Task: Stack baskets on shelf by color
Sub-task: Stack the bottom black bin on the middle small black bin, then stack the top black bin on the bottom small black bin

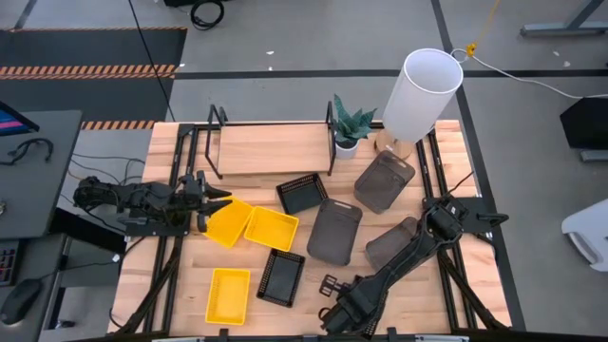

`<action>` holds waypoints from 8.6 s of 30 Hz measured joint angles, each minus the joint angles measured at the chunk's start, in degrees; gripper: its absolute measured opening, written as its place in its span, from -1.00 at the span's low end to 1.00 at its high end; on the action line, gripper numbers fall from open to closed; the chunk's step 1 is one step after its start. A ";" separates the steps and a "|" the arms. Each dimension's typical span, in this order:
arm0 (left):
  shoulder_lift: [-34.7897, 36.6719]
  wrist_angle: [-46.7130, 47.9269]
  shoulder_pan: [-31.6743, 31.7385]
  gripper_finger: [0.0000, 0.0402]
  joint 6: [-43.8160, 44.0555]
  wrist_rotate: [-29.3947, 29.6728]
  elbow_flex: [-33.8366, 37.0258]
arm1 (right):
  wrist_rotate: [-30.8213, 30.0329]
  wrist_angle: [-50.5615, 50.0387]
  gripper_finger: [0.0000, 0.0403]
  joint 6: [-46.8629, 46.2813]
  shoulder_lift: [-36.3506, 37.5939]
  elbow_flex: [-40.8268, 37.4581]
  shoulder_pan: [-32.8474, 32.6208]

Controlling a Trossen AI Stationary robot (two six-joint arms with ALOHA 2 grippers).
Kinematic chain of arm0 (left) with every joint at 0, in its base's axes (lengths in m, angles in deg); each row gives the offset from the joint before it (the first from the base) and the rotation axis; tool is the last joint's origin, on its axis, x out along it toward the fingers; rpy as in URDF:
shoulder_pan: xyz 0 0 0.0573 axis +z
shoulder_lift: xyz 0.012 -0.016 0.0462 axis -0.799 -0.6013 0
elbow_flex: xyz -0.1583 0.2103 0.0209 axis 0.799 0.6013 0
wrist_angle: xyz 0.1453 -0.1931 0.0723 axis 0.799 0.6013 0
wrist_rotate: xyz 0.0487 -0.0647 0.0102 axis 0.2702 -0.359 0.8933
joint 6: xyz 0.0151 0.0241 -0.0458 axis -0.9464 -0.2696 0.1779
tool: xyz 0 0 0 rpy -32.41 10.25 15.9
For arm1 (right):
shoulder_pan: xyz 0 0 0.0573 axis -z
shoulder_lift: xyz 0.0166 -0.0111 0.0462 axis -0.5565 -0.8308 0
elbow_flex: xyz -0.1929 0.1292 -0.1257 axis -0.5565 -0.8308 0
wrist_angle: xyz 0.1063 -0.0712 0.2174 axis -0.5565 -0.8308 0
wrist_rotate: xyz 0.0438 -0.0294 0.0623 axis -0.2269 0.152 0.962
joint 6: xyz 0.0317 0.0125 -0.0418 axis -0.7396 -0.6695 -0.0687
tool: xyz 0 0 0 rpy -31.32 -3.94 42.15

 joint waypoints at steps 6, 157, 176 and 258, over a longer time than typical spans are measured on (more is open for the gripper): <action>0.00 0.00 -0.02 -0.42 0.00 0.00 0.00 | -4.00 -5.41 -0.97 0.20 0.00 10.05 0.73; 0.00 0.00 0.00 -0.42 -0.02 0.00 0.02 | -18.97 23.60 -0.30 16.47 0.87 -2.17 -0.45; 0.00 -0.02 0.00 -0.42 -0.01 0.00 0.02 | -16.72 24.50 -0.60 19.68 0.87 -2.77 0.36; 0.00 -0.02 -0.02 -0.42 -0.02 0.00 0.02 | -20.17 9.69 -0.59 0.08 0.98 17.61 5.49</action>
